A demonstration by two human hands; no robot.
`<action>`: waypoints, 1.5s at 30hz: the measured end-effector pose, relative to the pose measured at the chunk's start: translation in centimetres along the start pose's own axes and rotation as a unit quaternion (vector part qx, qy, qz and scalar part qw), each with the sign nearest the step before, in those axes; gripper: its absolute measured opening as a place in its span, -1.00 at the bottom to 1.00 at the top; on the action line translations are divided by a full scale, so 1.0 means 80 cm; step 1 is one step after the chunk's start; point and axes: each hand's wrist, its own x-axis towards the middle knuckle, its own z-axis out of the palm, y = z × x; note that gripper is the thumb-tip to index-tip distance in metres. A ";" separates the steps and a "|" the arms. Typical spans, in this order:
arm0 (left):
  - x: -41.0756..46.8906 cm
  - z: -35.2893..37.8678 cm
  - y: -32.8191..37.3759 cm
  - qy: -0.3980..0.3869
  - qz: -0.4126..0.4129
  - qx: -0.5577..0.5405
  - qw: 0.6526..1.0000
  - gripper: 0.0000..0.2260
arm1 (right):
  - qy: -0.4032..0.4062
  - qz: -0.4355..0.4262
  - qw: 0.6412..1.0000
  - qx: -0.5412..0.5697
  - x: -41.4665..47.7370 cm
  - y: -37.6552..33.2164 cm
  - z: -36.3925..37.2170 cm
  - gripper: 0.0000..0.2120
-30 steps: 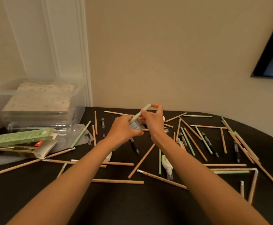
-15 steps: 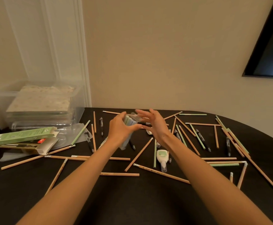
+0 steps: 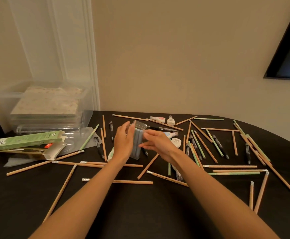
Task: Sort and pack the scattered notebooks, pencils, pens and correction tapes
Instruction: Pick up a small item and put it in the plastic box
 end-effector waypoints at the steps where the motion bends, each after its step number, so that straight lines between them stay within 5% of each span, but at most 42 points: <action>1: 0.000 -0.003 -0.001 0.009 -0.002 -0.014 1.000 -0.63 | 0.007 -0.004 1.000 -0.003 0.000 -0.004 0.001 -0.73; 16: 0.000 -0.016 0.005 0.093 0.016 -0.122 0.988 -0.79 | 0.135 -0.032 0.990 -0.018 0.015 -0.026 0.023 -0.88; 23: -0.005 -0.019 -0.009 0.063 0.066 -0.017 0.996 -0.84 | 0.118 -0.083 0.989 0.003 0.008 -0.027 0.026 -0.76; 33: -0.006 -0.027 -0.004 0.044 0.123 0.048 0.990 -0.88 | 0.125 -0.123 0.984 -0.045 0.007 -0.020 0.023 -0.83; 45: -0.008 -0.037 -0.008 0.023 0.174 0.126 0.976 -0.90 | 0.153 -0.225 0.928 -0.255 0.004 -0.014 0.028 -0.85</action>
